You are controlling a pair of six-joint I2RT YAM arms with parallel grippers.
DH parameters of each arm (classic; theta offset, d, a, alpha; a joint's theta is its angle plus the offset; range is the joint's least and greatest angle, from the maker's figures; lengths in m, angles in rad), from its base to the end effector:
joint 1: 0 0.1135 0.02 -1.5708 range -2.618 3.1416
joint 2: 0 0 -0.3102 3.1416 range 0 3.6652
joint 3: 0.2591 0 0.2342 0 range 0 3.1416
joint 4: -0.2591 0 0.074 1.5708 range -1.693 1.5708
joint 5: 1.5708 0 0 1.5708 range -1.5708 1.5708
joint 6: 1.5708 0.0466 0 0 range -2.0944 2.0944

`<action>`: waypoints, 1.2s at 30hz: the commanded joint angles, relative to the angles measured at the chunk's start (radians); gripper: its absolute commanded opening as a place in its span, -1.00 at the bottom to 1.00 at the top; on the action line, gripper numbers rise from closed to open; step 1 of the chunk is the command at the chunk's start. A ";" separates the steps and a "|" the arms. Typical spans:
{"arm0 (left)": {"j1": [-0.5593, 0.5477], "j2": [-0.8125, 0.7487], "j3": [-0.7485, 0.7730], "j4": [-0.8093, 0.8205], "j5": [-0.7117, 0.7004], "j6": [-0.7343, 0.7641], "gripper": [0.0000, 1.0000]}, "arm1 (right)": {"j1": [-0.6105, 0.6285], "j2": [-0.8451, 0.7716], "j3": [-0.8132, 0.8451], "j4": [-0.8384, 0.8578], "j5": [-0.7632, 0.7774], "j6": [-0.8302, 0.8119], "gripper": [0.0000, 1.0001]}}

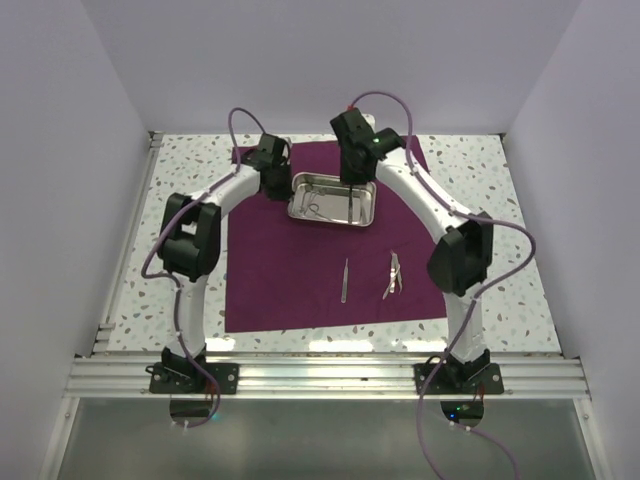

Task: Open and lay out the surgical kit
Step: Move the container from the surgical kit, then place the medical item in the surgical kit.

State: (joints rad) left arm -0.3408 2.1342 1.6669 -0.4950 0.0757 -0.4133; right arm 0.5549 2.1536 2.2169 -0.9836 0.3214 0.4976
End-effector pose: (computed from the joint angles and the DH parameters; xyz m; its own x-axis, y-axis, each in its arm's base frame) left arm 0.4547 -0.1650 0.2285 -0.8584 -0.1205 -0.4986 0.0320 0.9576 -0.2864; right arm 0.4195 0.2427 0.3526 -0.7553 0.0646 -0.6521 0.0265 0.9973 0.0682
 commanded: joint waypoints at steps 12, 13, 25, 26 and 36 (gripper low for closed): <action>0.008 0.191 0.229 -0.050 -0.073 -0.153 -1.00 | 0.143 -0.373 -0.783 0.167 -0.166 0.133 -1.00; 0.008 0.199 0.241 -0.054 -0.073 -0.154 -1.00 | 0.143 -0.367 -0.813 0.192 -0.174 0.151 -1.00; 0.010 0.222 0.304 -0.085 -0.074 -0.137 -1.00 | 0.157 -0.242 -0.817 0.272 -0.271 0.199 -0.88; 0.008 0.219 0.301 -0.085 -0.073 -0.136 -1.00 | 0.158 -0.238 -0.809 0.260 -0.269 0.196 -0.36; 0.011 0.146 0.196 -0.041 -0.056 -0.105 -1.00 | 0.139 -0.232 -0.406 0.053 -0.092 0.052 0.07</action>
State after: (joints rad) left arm -0.3405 2.3169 1.9358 -0.5156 0.0452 -0.5381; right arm 0.7074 1.9327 1.6352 -0.8719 0.1333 0.6319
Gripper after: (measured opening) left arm 0.095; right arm 0.535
